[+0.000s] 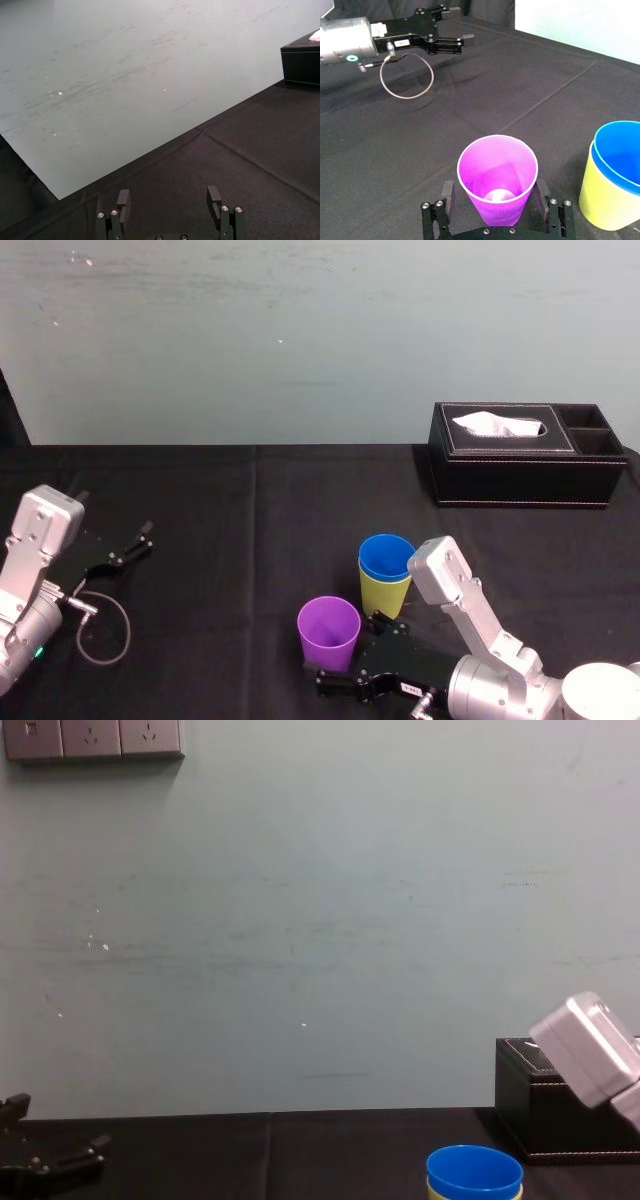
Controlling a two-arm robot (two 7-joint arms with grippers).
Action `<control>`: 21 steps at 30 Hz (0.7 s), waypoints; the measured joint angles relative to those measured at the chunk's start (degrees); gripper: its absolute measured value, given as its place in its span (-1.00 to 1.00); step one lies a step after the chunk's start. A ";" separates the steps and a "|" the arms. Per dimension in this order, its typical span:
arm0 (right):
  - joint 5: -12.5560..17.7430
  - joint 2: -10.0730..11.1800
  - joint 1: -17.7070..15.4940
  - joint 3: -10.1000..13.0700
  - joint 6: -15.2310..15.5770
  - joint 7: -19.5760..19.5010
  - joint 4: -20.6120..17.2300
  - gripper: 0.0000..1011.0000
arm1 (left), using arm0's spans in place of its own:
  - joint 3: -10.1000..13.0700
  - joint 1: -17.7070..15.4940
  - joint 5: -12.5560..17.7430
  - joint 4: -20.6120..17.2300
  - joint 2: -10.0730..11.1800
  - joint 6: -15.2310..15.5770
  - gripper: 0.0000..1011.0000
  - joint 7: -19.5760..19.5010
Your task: Stack the three plastic cups sequentially using one hand.
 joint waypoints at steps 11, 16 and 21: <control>-0.53 -0.86 0.51 -0.30 -0.10 -0.18 1.28 0.98 | 0.00 0.00 0.00 0.00 0.00 0.00 0.98 0.00; -0.76 -1.20 0.58 -0.31 -0.16 -0.33 1.54 0.98 | 0.00 0.00 0.00 0.00 0.00 0.00 0.98 0.00; -0.79 -1.42 0.58 -0.30 -0.23 -0.46 1.70 0.98 | 0.00 0.00 0.00 0.00 0.00 0.00 0.98 0.00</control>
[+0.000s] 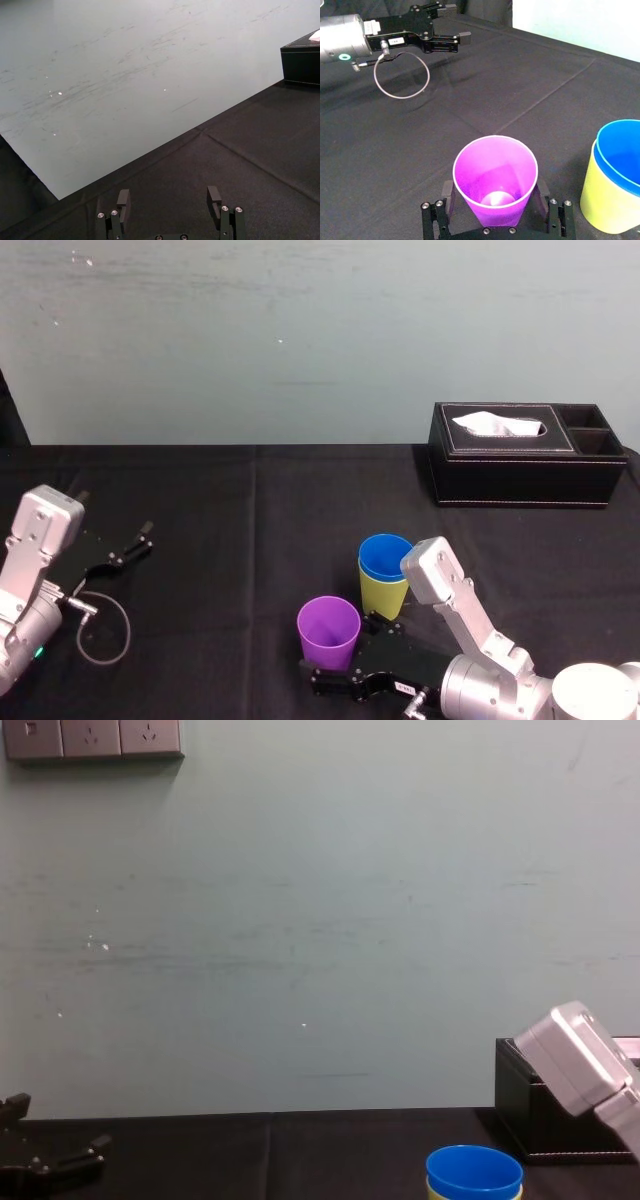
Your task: Stack the three plastic cups sequentially using one hand.
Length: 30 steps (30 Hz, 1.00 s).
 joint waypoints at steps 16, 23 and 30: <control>0.02 0.14 -0.04 0.02 0.00 0.02 -0.12 0.59 | 0.00 0.00 0.00 0.00 0.00 0.00 0.98 0.00; 0.03 0.18 -0.05 0.02 0.00 0.02 -0.15 0.43 | 0.00 0.00 0.00 0.00 0.00 0.00 0.98 0.00; 0.26 0.48 -0.01 0.42 0.45 0.07 -1.14 0.43 | 0.00 0.00 0.00 0.00 0.00 0.00 0.98 0.00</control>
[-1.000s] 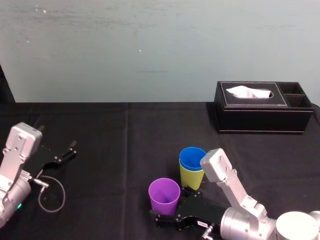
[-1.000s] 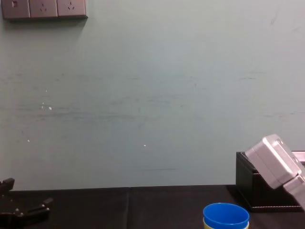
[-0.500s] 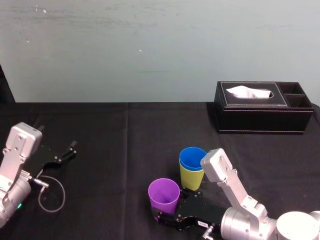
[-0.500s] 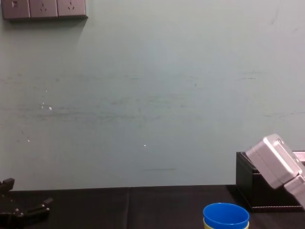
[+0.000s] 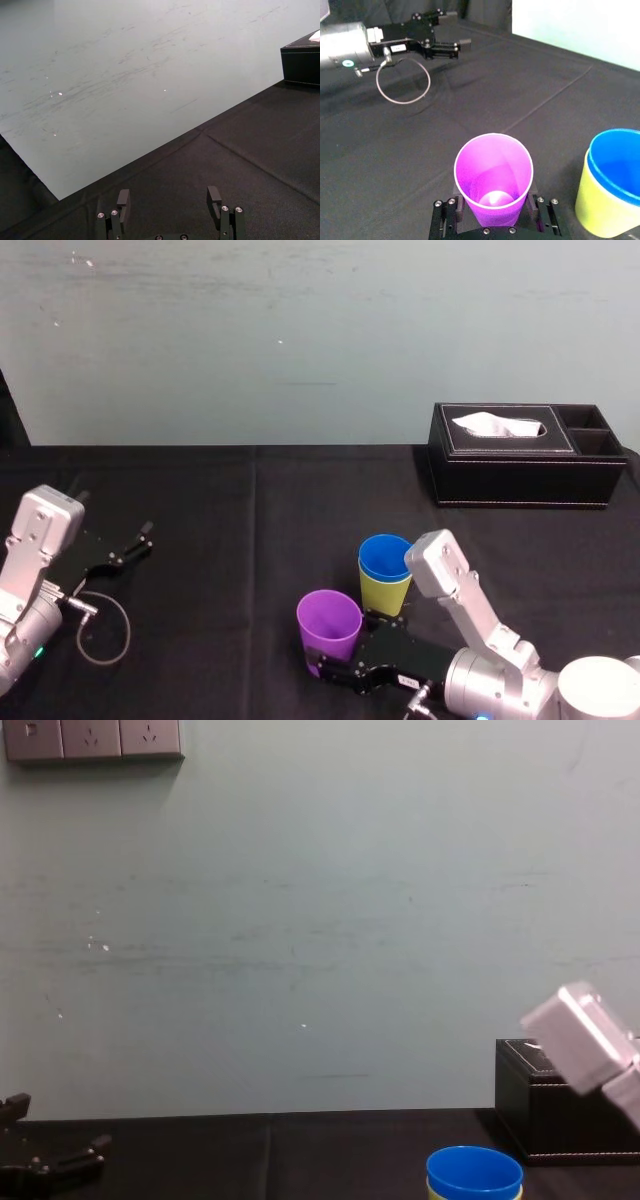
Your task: Stack the three plastic cups sequentially using one hand.
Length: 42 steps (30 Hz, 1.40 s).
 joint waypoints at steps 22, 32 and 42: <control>6.72 3.88 5.26 4.56 7.60 1.62 -7.87 0.43 | 0.00 0.00 0.00 0.00 0.00 0.00 0.98 0.00; 9.41 5.57 5.55 6.69 7.14 0.33 -7.41 0.43 | 0.00 0.00 0.00 0.00 0.00 0.00 0.98 0.00; 10.46 7.28 6.06 6.56 6.24 -0.80 -6.25 0.43 | 0.00 0.00 0.00 0.00 0.00 0.00 0.98 0.00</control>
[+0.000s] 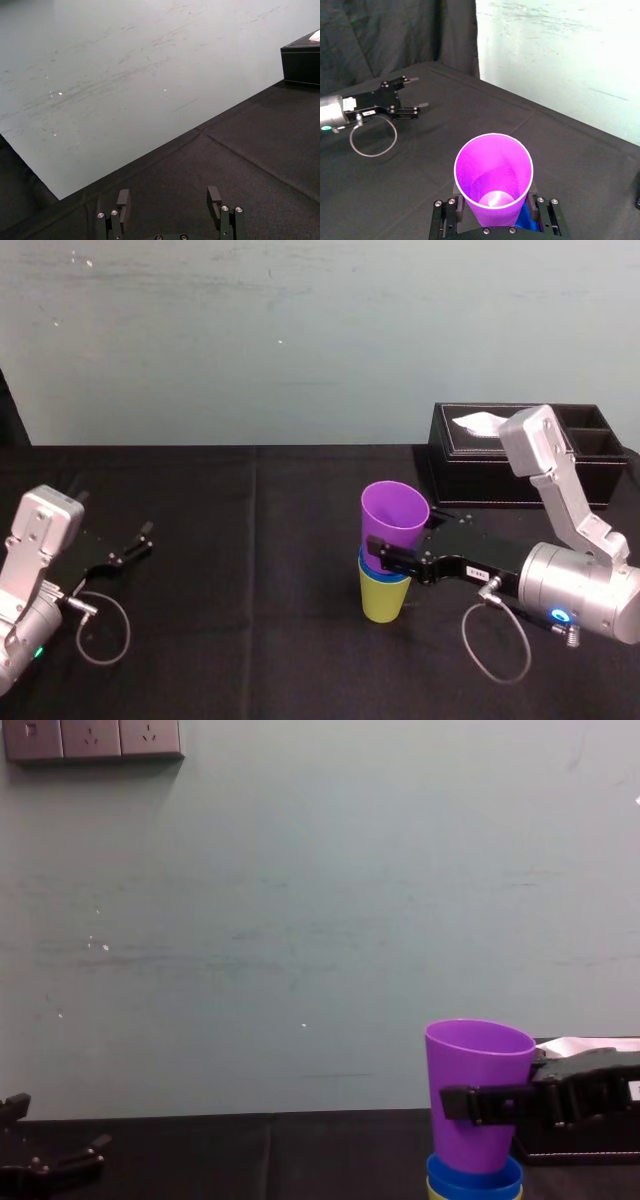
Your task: Stack the three plastic cups sequentially using one hand.
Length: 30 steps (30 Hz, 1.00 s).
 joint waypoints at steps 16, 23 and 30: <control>0.39 0.49 1.68 -1.40 -0.58 -0.94 2.58 0.43 | 0.00 0.00 0.00 0.00 0.00 0.00 0.98 0.00; 0.13 0.32 2.04 -2.06 -0.79 -1.15 3.74 0.43 | 0.00 0.00 0.00 0.00 0.00 0.00 0.98 0.00; -0.45 -0.05 2.30 -2.63 -1.17 -1.23 4.63 0.43 | 0.00 0.00 0.00 0.00 0.00 0.00 0.98 0.00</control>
